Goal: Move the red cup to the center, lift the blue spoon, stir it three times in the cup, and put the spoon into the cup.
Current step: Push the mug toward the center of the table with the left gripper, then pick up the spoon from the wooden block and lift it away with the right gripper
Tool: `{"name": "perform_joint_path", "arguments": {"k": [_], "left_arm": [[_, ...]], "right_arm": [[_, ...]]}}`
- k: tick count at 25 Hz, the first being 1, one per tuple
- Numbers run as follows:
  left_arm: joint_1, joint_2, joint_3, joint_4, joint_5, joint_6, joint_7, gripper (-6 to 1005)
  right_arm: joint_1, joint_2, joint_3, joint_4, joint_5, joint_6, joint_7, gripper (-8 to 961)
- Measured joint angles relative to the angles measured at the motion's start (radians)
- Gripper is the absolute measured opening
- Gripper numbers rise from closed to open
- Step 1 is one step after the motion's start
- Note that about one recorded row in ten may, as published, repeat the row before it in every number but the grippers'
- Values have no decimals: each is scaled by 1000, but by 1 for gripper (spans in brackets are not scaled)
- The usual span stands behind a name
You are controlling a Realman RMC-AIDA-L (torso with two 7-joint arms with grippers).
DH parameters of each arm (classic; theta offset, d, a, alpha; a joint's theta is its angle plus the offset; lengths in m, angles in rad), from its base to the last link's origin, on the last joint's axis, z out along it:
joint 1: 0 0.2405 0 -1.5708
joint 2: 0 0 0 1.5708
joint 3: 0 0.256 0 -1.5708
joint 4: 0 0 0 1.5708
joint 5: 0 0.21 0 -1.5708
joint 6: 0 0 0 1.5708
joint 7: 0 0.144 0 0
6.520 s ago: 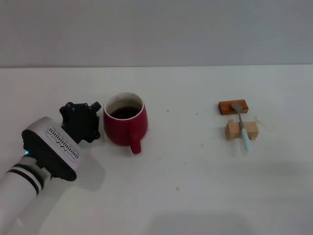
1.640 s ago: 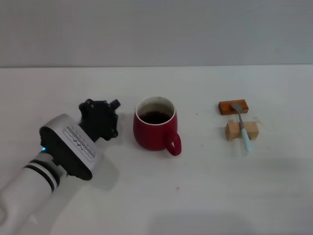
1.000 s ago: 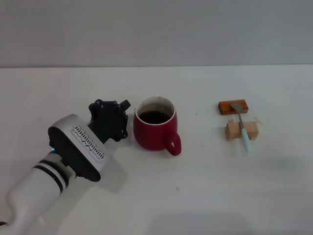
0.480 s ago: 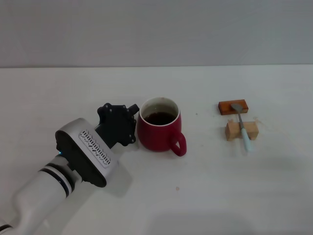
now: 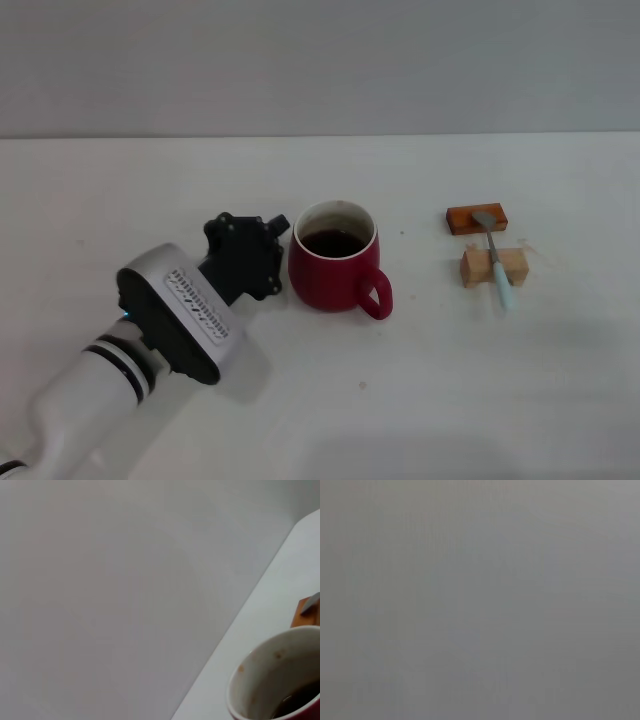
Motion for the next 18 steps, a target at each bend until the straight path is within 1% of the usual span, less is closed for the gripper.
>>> {"name": "perform_joint_path", "arguments": {"k": [1, 3, 4, 5, 9, 10, 12, 14, 17, 18], "left_arm": [[0, 0, 0, 0, 0, 0, 0, 2], [14, 3, -37, 0, -5, 7, -2, 2], [14, 3, -37, 0, -5, 7, -2, 2], [29, 3, -69, -1, -6, 19, -4, 2], [54, 4, -100, -1, -6, 68, -28, 2], [72, 6, -124, -2, -6, 109, -71, 2], [85, 8, -149, 1, -6, 143, -120, 2], [109, 8, -196, 8, -6, 187, -189, 2], [143, 10, -246, 10, -7, 234, -239, 2], [143, 10, -246, 10, -7, 234, -239, 2]], "right_arm": [[-1, 0, -1, 1, 0, 0, 0, 741], [-4, 0, -7, 3, 0, -2, 0, 741], [-4, 0, -7, 3, 0, -2, 0, 741], [-4, 0, -9, 3, 0, -3, 0, 741], [-4, 0, -20, 3, 0, -4, 0, 741], [-2, 0, -31, 1, 0, -4, 0, 741], [-1, -1, -38, 0, 0, -4, 0, 741], [1, -2, -53, 0, 0, -4, -4, 741], [4, -3, -85, 6, 0, -5, -41, 741], [5, -3, -97, 8, -1, -6, -59, 741]]}}
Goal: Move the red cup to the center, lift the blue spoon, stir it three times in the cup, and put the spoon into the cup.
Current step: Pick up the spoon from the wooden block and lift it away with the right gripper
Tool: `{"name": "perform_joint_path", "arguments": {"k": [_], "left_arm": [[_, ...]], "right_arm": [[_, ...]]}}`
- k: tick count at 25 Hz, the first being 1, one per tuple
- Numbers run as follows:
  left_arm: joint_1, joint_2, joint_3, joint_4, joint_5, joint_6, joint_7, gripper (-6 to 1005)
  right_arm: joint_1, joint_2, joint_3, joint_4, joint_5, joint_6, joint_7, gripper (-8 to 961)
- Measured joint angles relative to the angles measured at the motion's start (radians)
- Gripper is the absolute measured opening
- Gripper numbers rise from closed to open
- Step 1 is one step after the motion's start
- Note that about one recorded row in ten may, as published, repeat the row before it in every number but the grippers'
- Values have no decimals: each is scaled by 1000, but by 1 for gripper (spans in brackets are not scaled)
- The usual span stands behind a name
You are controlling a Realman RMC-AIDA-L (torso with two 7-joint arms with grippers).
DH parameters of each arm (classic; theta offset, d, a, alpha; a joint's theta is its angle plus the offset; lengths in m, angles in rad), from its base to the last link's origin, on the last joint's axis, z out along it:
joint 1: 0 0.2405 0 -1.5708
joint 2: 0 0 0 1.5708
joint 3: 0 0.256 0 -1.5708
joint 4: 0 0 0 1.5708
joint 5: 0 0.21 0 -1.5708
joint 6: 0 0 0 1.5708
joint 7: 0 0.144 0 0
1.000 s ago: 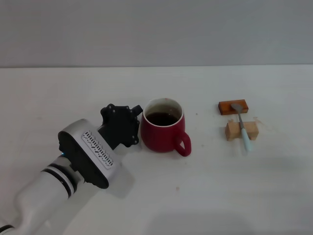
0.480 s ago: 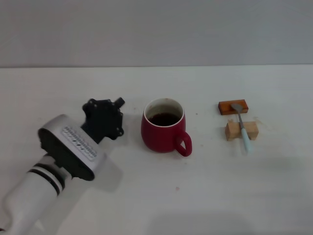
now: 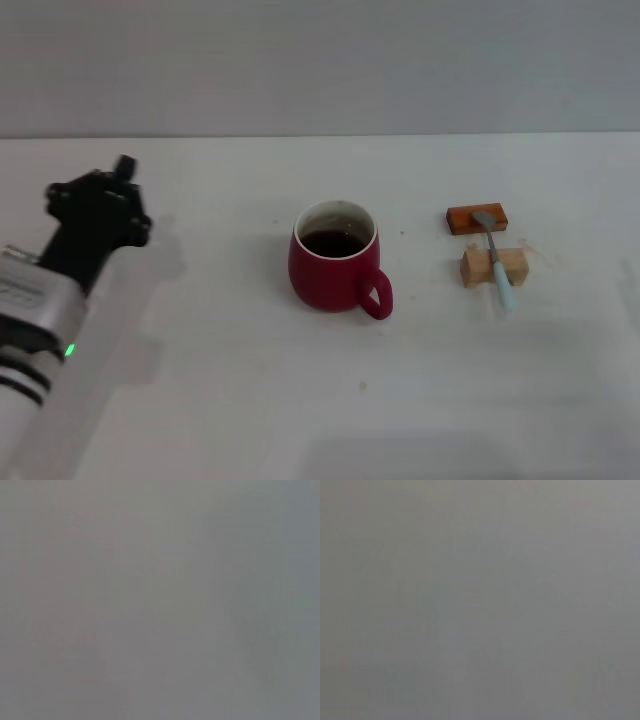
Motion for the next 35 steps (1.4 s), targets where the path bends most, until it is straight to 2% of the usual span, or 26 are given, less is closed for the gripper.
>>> {"name": "perform_joint_path", "arguments": {"k": [3, 6, 8, 17, 22, 25, 35], "left_arm": [[46, 5, -49, 9, 0, 63, -96, 2], [49, 5, -56, 16, 0, 66, -110, 2], [58, 0, -96, 60, 0, 71, -144, 2], [70, 1, -107, 65, 0, 80, -153, 2], [74, -2, -157, 56, 0, 83, -191, 2], [74, -2, -220, 61, -2, 79, -313, 114], [85, -1, -231, 75, -2, 108, -326, 485]], "right_arm": [[6, 1, -28, 1, 0, 0, -33, 741], [15, 2, -31, 3, -1, 3, -36, 741], [22, 3, -31, 5, -1, 7, -36, 741], [37, 5, -57, 27, -1, 14, -37, 742], [39, 5, -70, 34, -1, 28, -37, 742], [35, 5, -70, 42, -1, 31, -37, 742], [30, 5, -100, 55, -1, 34, -38, 741]]}}
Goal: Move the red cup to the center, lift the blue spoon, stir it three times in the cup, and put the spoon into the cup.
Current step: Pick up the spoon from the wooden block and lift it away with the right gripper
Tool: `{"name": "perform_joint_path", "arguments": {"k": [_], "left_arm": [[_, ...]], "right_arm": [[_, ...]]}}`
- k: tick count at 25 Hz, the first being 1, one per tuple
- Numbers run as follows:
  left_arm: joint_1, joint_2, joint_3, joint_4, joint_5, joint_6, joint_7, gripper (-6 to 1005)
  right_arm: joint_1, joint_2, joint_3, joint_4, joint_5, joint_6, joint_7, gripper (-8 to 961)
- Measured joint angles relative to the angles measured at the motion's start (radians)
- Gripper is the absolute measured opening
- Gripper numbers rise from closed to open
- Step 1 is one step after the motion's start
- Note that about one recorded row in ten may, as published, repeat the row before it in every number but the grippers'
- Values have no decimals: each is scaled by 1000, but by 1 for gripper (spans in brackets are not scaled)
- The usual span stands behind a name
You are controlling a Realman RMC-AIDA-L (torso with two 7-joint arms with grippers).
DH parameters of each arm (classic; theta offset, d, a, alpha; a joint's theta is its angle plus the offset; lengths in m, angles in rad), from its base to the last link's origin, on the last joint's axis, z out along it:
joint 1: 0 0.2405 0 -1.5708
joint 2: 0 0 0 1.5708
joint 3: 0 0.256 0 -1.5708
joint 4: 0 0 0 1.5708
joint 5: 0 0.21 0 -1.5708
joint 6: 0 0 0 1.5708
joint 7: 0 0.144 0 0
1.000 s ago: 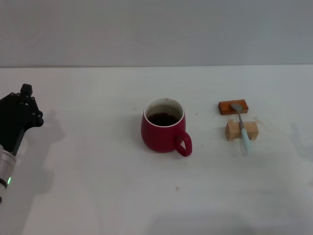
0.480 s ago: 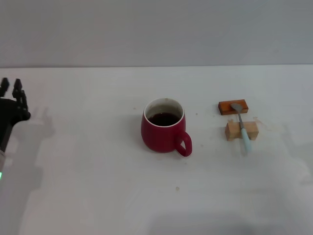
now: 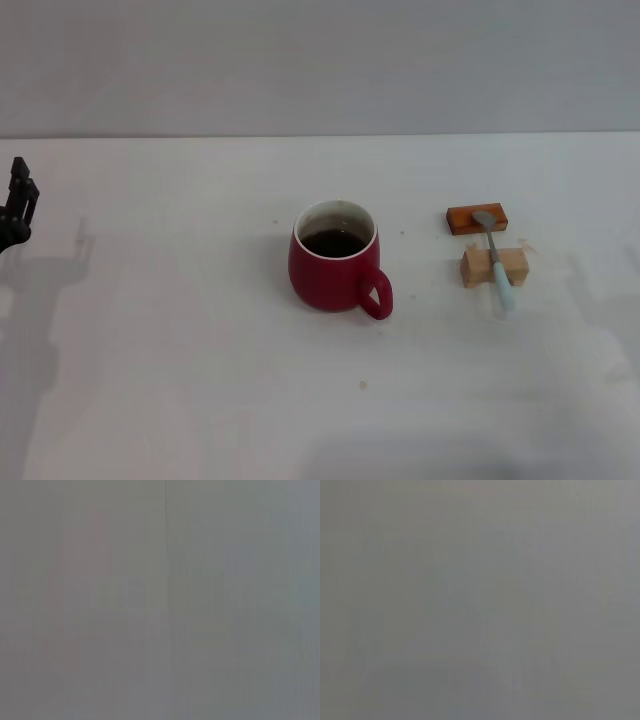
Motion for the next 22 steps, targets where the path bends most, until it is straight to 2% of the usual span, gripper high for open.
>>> {"name": "perform_joint_path", "arguments": {"k": [11, 22], "left_arm": [[14, 2, -1, 5, -1, 25, -9, 842], [15, 0, -1, 7, 0, 21, -10, 842]], "right_arm": [[-16, 0, -21, 30, 10, 29, 2, 742], [-52, -1, -72, 59, 10, 93, 2, 742]]}}
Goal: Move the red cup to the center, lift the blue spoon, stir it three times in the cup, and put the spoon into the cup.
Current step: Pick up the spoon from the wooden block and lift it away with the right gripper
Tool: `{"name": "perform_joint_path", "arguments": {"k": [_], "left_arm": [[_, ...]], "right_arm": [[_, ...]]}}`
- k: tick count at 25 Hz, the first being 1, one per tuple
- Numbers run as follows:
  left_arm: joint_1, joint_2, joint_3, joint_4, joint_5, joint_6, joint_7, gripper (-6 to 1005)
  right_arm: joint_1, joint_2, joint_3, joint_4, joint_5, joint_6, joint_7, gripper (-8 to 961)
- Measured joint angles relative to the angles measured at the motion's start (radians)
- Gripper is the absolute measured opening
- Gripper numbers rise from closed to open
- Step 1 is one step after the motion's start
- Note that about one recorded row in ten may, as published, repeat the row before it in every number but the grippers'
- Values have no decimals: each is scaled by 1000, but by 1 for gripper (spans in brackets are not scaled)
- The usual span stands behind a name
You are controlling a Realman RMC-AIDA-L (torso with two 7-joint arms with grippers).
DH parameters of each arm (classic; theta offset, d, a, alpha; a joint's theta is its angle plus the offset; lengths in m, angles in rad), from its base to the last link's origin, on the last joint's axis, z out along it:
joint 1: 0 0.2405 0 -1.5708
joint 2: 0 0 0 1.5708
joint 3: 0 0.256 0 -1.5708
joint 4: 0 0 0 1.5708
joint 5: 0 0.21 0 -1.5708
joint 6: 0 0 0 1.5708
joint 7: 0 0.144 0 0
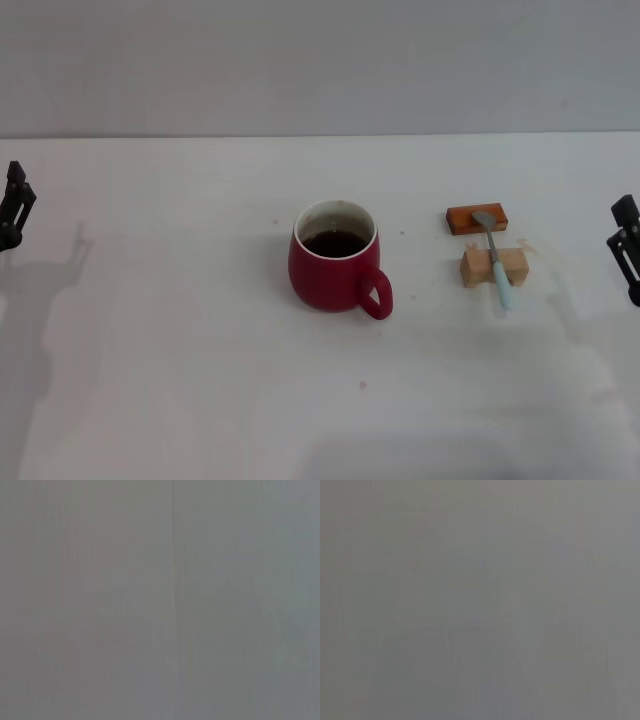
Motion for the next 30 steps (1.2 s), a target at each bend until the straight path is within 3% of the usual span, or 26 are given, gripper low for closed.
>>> {"name": "perform_joint_path", "arguments": {"k": [14, 30], "left_arm": [[-9, -1, 7, 5, 0, -2, 0, 842], [-15, 1, 4, 12, 0, -15, 0, 842]], "right_arm": [[5, 1, -95, 10, -2, 125, -3, 741], [-2, 3, -100, 12, -2, 203, -3, 741]]}}
